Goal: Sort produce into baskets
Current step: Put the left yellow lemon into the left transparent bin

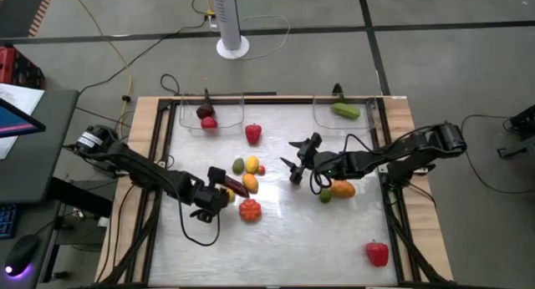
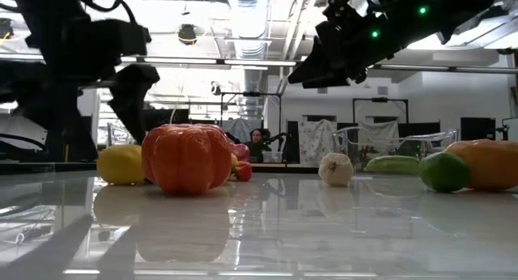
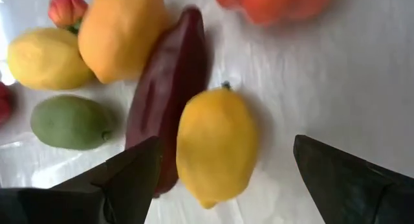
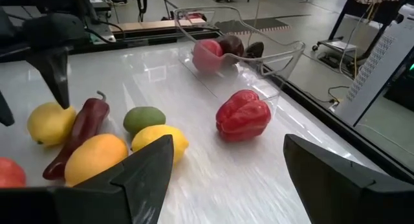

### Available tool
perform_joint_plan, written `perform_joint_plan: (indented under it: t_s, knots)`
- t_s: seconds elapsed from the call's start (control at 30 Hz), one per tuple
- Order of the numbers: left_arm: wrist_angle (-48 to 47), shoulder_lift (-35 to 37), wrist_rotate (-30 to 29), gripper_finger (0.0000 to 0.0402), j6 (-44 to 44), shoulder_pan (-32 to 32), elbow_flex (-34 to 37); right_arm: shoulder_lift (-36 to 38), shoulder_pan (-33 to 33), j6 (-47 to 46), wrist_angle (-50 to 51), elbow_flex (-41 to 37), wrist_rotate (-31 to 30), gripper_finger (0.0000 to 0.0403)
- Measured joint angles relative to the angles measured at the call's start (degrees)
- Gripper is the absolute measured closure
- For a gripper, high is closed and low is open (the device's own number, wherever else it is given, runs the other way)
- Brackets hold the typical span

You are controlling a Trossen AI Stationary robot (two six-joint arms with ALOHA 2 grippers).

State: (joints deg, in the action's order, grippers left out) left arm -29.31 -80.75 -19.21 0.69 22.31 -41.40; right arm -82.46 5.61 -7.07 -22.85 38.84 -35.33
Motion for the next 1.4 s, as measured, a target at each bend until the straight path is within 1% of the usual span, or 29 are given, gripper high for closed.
perform_joint_plan:
  t_s: [0.2, 0.3, 0.43, 0.53, 0.7, 0.8, 0.93, 1.03, 1.1, 1.2, 1.3, 1.37, 1.4]
  knots:
    - [3.21, 0.0, -1.01, 0.0066, -2.18, -0.22, 2.15, 0.0, -0.02, 0.0, 0.02, 0.01, 0.0, 0.0082]
    - [3.97, 0.0, -0.76, 0.0076, -4.09, -0.24, 3.3, 0.0, 0.0, 0.0, 0.04, -0.01, 0.0, 0.0082]
    - [4.02, 0.0, -1.35, 0.0111, -4.14, -0.28, 3.45, 0.0, 0.0, 0.0, 0.02, -0.01, 0.0, 0.0082]
    - [3.96, 0.0, -2.49, 0.0148, -4.19, -0.28, 3.45, 0.0, -0.01, -0.01, 0.02, 0.0, -0.01, 0.0082]
    - [3.84, 0.0, -2.72, 0.0208, -5.62, -0.28, 3.45, 0.0, 0.0, 0.0, 0.02, -0.01, -0.02, 0.0082]
    - [3.86, 0.0, -2.71, 0.0235, -5.62, -0.28, 3.45, 0.0, -0.02, 0.0, 0.02, 0.01, -0.02, 0.0082]
    - [2.15, 0.05, -2.64, 0.0252, -5.35, -0.28, 2.12, 0.01, 0.0, 0.0, 0.04, 0.01, -0.02, 0.0082]
    - [-2.16, 0.11, -3.47, 0.0252, -4.89, -0.28, -1.94, 0.02, -0.02, 0.0, 0.06, 0.01, -0.04, 0.0082]
    - [-6.66, 0.13, -5.27, 0.0252, -4.81, -0.28, -5.61, 0.02, -0.02, -0.02, 0.06, 0.01, -0.04, 0.0082]
    - [-12.57, 0.17, -11.29, 0.0251, -4.45, -0.92, -10.83, 0.02, 0.0, -0.02, 0.06, 0.0, -0.04, 0.0082]
    - [-16.94, 0.24, -21.69, 0.0251, -2.86, -3.68, -13.9, 0.02, 0.0, -0.02, 0.06, 0.0, -0.04, 0.0082]
    - [-17.73, 0.24, -28.59, 0.0251, -2.56, -6.85, -14.52, 0.02, 0.02, -0.06, 0.06, -0.01, 0.03, 0.0082]
    - [-17.88, 0.36, -31.14, 0.0251, -2.74, -8.76, -14.52, 0.02, 0.02, -0.27, 0.06, 0.0, 0.25, 0.0082]
